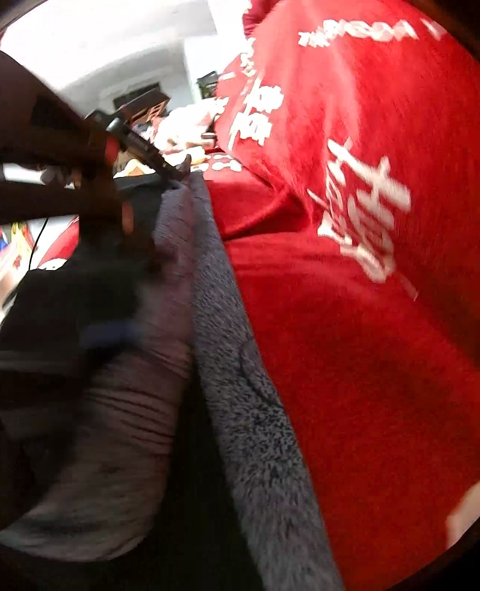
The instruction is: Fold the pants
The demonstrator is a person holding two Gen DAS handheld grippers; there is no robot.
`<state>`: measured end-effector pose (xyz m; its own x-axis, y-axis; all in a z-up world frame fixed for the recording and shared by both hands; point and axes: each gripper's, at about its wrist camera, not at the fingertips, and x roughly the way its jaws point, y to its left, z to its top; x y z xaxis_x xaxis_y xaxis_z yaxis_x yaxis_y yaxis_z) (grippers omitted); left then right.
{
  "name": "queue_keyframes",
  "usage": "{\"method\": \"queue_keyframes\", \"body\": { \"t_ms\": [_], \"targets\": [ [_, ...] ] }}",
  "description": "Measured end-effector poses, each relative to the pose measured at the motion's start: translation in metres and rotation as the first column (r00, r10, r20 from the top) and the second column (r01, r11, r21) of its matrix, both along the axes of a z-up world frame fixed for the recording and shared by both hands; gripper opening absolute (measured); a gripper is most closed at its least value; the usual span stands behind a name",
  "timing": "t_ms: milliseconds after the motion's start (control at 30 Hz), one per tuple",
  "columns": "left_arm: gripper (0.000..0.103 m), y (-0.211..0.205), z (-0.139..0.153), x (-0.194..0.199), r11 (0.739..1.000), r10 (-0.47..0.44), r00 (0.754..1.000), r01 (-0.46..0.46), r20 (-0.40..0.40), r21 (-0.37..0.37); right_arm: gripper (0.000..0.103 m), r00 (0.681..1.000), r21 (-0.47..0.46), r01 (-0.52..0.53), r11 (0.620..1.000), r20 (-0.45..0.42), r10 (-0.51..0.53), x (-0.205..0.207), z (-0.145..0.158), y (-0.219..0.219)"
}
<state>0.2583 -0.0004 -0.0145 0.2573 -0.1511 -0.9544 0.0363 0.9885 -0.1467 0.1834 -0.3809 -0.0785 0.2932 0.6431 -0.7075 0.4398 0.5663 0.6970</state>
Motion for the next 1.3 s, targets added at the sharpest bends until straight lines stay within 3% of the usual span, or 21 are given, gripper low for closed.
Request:
{"method": "queue_keyframes", "body": {
  "t_ms": [67,100,133,167,200,267,333,433,467,533,600,667,733,933,1100,1300],
  "targets": [
    [0.051,0.008,0.017,-0.01,0.999,0.013,1.0,-0.013,0.017,0.03,0.078,0.997,-0.045,-0.043,0.998,0.065,0.046,-0.006,0.028,0.005],
    [0.07,0.009,0.023,-0.014,0.999,0.012,1.0,-0.013,0.023,0.043,0.078,0.994,-0.06,-0.058,0.997,0.093,0.063,-0.01,0.037,0.012],
    [0.082,0.006,0.03,-0.021,0.998,0.006,0.999,-0.008,0.042,0.062,0.078,0.988,-0.075,-0.08,0.994,0.126,0.089,-0.013,0.049,0.019],
    [0.082,0.003,0.032,-0.027,0.998,-0.008,0.999,0.004,0.051,0.069,0.075,0.981,-0.093,-0.107,0.99,0.154,0.121,-0.015,0.058,0.029],
    [0.082,-0.002,0.031,-0.032,0.997,-0.029,0.999,0.026,0.046,0.076,0.066,0.973,-0.117,-0.137,0.984,0.17,0.156,-0.014,0.062,0.036],
    [0.082,-0.016,0.015,-0.034,0.993,-0.071,0.997,0.071,-0.002,0.098,0.055,0.953,-0.19,-0.222,0.956,0.167,0.254,-0.01,0.064,0.056],
    [0.082,-0.034,-0.009,-0.033,0.989,-0.092,0.995,0.097,-0.044,0.116,0.051,0.932,-0.261,-0.303,0.917,0.121,0.342,0.005,0.046,0.075],
    [0.087,-0.05,-0.027,-0.036,0.965,-0.11,0.994,0.112,-0.022,0.236,0.048,0.915,-0.367,-0.354,0.86,0.053,0.4,0.024,0.02,0.081],
    [0.089,-0.052,-0.029,-0.037,0.961,-0.121,0.993,0.121,-0.017,0.247,0.035,0.917,-0.377,-0.349,0.858,0.049,0.395,0.031,0.014,0.074],
    [0.089,-0.053,-0.029,-0.039,0.958,-0.132,0.991,0.131,-0.013,0.255,0.032,0.935,-0.345,-0.295,0.891,0.087,0.343,0.034,0.022,0.054],
    [0.089,-0.05,-0.028,-0.04,0.956,-0.134,0.991,0.136,-0.028,0.259,0.035,0.962,-0.401,-0.193,0.895,0.105,0.254,0.031,0.037,0.025],
    [0.089,-0.049,-0.023,-0.042,0.955,-0.121,0.991,0.13,-0.049,0.267,0.039,0.982,-0.348,-0.095,0.933,0.122,0.146,0.022,0.045,-0.009],
    [0.089,-0.05,-0.015,-0.047,0.957,-0.126,0.99,0.137,-0.057,0.257,0.049,0.99,-0.3,0.006,0.954,0.137,0.036,-0.001,0.058,-0.039],
    [0.089,-0.083,0.014,-0.085,0.945,-0.27,0.962,0.274,-0.045,0.178,0.056,0.986,-0.232,0.101,0.967,0.151,-0.067,-0.103,0.083,-0.063],
    [0.089,-0.143,0.024,-0.132,0.9,-0.434,0.898,0.436,-0.069,0.012,0.058,0.965,-0.193,0.253,0.948,0.124,-0.233,-0.224,0.082,-0.063],
    [0.089,-0.223,0.027,-0.197,0.791,-0.607,0.791,0.591,-0.084,-0.158,0.058,0.903,-0.223,0.426,0.877,0.041,-0.428,-0.345,0.056,-0.056]
  ]
}}
